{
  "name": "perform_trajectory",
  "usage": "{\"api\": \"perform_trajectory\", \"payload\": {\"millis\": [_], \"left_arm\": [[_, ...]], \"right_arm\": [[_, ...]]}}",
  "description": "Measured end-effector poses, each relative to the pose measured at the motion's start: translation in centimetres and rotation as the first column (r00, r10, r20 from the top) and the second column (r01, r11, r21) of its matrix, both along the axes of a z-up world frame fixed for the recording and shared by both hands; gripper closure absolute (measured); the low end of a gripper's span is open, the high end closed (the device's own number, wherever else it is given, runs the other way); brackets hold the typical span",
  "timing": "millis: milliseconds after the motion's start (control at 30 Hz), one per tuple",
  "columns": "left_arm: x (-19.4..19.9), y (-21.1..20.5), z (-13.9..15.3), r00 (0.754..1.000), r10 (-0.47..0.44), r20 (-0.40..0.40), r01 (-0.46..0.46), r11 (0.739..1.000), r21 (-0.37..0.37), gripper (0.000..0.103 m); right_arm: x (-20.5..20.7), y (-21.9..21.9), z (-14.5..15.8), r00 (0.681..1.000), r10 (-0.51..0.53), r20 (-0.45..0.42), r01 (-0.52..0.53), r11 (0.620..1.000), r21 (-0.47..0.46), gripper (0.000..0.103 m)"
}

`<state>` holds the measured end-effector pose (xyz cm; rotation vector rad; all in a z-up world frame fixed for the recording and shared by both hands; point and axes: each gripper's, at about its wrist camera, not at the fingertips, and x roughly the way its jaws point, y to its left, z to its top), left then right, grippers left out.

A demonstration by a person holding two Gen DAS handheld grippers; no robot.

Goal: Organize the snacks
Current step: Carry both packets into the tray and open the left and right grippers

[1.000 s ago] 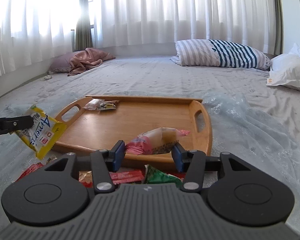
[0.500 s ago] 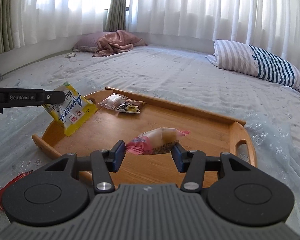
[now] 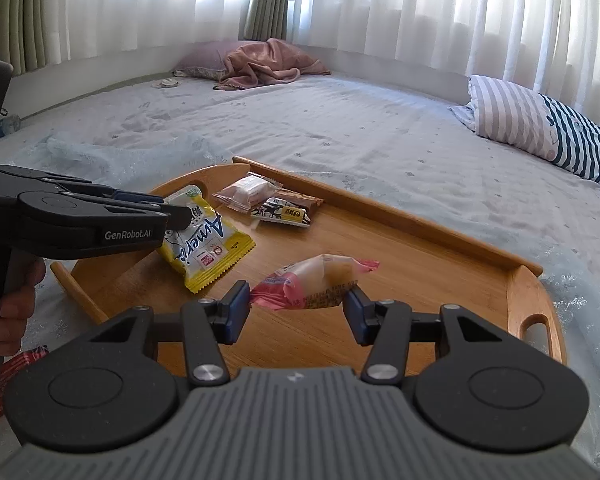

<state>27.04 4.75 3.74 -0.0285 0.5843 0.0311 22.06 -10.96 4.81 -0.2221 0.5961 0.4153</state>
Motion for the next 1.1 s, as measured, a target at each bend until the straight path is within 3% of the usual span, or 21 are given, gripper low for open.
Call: {"api": "perform_trajectory", "payload": {"millis": [167, 267, 433, 633, 800, 967, 1100], "left_arm": [[0.3, 0.2, 0.2, 1.000, -0.001, 0.011, 0.001, 1.000, -0.001, 0.068], [0.0, 0.4, 0.7, 1.000, -0.004, 0.025, 0.004, 1.000, -0.012, 0.063], [-1.4, 0.8, 2.2, 0.997, 0.005, 0.076, -0.008, 0.999, 0.040, 0.047], [-4.2, 2.7, 4.0, 0.990, 0.046, 0.134, -0.052, 0.998, 0.042, 0.038], [-6.7, 3.4, 4.4, 0.989, 0.044, 0.138, -0.053, 0.997, 0.056, 0.035], [-8.6, 4.6, 4.2, 0.989, 0.078, 0.127, -0.068, 0.994, -0.082, 0.035], [-9.4, 4.8, 3.9, 0.989, 0.083, 0.119, -0.075, 0.995, -0.071, 0.035]], "right_arm": [[1.1, 0.6, -0.2, 0.999, 0.040, -0.017, -0.040, 0.999, -0.011, 0.048], [2.3, 1.3, -0.8, 0.993, 0.091, -0.070, -0.093, 0.995, -0.027, 0.048], [4.3, 1.7, -1.6, 0.983, 0.121, -0.136, -0.120, 0.993, 0.022, 0.048], [5.5, 2.1, -1.2, 0.978, 0.138, -0.158, -0.129, 0.989, 0.068, 0.047], [6.5, 3.4, -1.3, 0.973, 0.160, -0.167, -0.149, 0.986, 0.073, 0.045], [6.9, 4.6, -1.4, 0.969, 0.174, -0.174, -0.163, 0.984, 0.077, 0.030], [6.8, 5.0, -1.2, 0.970, 0.178, -0.165, -0.171, 0.984, 0.055, 0.030]]}}
